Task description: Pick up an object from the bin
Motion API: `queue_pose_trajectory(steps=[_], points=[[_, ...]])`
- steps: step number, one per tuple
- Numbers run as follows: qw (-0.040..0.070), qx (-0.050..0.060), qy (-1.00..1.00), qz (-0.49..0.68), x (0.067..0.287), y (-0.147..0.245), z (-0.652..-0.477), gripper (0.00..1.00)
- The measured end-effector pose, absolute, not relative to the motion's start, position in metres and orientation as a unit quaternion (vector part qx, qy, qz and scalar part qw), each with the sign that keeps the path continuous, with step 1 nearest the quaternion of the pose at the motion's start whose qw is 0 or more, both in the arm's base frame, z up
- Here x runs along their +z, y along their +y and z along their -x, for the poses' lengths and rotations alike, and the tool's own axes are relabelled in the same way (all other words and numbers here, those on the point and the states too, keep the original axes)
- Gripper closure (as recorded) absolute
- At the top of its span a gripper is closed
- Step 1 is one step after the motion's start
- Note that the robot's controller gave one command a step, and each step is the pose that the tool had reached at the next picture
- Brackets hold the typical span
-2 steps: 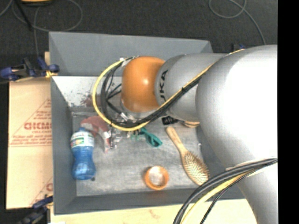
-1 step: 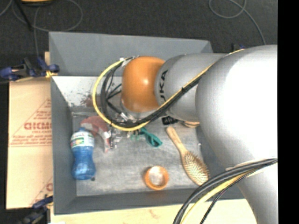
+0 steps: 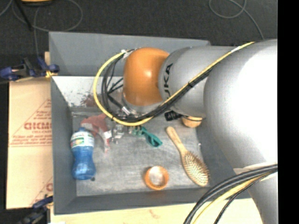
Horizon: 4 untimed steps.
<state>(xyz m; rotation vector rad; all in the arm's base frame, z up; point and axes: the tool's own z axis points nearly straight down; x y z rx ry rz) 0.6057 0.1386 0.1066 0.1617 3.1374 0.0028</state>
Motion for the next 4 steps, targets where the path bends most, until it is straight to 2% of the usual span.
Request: queue_pose_trajectory(steps=[1,2,3,4], points=[[0.004,0.002,0.998,-0.061,0.135,0.141,-0.612,1.0],[0.002,0.001,0.998,-0.058,0.168,0.13,-0.61,0.0],[0.002,0.001,0.998,-0.059,0.168,0.13,-0.61,0.0],[0.006,0.0,0.999,-0.032,0.119,0.146,-0.617,0.0]])
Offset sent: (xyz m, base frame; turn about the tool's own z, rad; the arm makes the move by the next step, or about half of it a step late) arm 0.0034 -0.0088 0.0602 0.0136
